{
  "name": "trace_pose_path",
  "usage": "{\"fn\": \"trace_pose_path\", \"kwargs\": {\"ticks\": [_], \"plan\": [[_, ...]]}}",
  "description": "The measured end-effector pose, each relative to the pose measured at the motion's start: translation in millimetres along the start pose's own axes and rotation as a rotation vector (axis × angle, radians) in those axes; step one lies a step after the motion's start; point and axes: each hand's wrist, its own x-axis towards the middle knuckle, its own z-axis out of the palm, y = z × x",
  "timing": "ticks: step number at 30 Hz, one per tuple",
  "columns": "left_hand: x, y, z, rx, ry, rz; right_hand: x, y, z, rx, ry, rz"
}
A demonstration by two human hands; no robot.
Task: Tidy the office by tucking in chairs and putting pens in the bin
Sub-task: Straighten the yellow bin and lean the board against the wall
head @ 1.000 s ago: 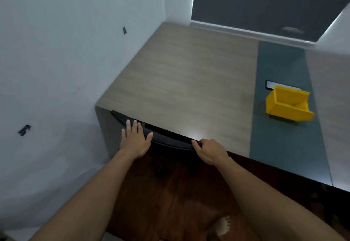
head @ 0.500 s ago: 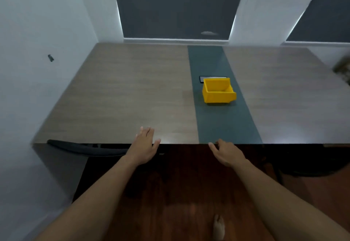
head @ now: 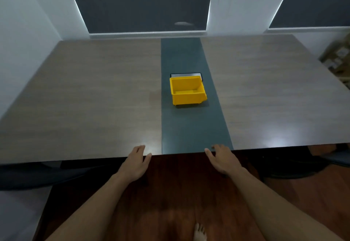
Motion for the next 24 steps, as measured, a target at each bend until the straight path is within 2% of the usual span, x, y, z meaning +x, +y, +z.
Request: {"fn": "trace_pose_path", "kwargs": {"ticks": [8,15,21,24], "plan": [[98,53,73,-0.005,0.035,0.001,111,58,13,-0.029,-0.086,-0.077],[178,66,133,0.153,0.002,0.026,201,89,69,-0.041,-0.025,-0.199],[218,59,180,0.264,0.173,0.107,214,107,111,-0.172,0.3,-0.273],[222,55,198,0.319,0.302,0.119,214,109,121,-0.217,0.407,-0.263]]}}
